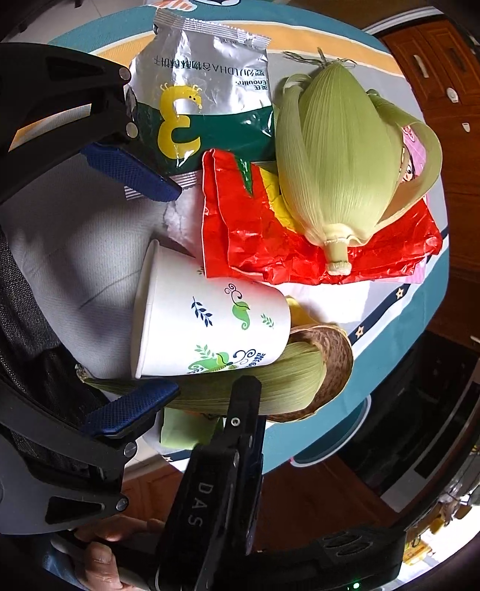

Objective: Collect trash
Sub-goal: 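Grasp the white paper cup with the left tool while the right tool grasps a corn husk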

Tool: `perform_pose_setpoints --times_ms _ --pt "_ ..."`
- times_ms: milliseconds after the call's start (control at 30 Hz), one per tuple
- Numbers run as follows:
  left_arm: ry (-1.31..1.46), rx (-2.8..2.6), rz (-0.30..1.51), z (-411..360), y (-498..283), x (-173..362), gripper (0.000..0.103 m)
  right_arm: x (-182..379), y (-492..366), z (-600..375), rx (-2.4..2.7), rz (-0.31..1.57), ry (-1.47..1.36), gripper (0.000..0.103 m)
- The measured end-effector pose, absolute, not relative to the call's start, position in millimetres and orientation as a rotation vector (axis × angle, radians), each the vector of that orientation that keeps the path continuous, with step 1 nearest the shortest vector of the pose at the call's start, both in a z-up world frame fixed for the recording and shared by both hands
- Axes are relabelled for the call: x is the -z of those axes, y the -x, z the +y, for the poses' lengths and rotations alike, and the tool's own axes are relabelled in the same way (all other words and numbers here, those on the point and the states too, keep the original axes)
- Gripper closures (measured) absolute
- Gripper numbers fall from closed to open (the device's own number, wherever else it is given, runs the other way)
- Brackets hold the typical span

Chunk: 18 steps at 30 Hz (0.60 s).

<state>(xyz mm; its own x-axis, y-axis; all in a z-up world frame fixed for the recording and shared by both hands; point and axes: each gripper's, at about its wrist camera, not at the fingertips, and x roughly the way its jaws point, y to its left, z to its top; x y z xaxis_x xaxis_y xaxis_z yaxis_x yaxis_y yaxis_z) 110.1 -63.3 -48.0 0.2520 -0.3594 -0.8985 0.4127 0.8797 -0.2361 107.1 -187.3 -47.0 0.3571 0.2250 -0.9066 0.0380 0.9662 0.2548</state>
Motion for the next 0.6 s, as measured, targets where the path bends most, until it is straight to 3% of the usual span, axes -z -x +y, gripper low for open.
perform_pose_setpoints --times_ms 133,533,600 --pt "-0.056 0.533 1.219 -72.6 -110.2 50.8 0.006 41.7 -103.8 -195.1 -0.131 1.175 -0.288 0.087" --pt "-0.134 0.527 1.229 -102.8 -100.7 63.4 0.006 34.8 -97.0 -213.2 -0.157 1.152 -0.371 0.088" --pt "-0.146 0.531 1.203 -107.5 -96.1 60.4 0.014 34.4 -96.5 -215.1 -0.160 1.147 -0.376 0.088"
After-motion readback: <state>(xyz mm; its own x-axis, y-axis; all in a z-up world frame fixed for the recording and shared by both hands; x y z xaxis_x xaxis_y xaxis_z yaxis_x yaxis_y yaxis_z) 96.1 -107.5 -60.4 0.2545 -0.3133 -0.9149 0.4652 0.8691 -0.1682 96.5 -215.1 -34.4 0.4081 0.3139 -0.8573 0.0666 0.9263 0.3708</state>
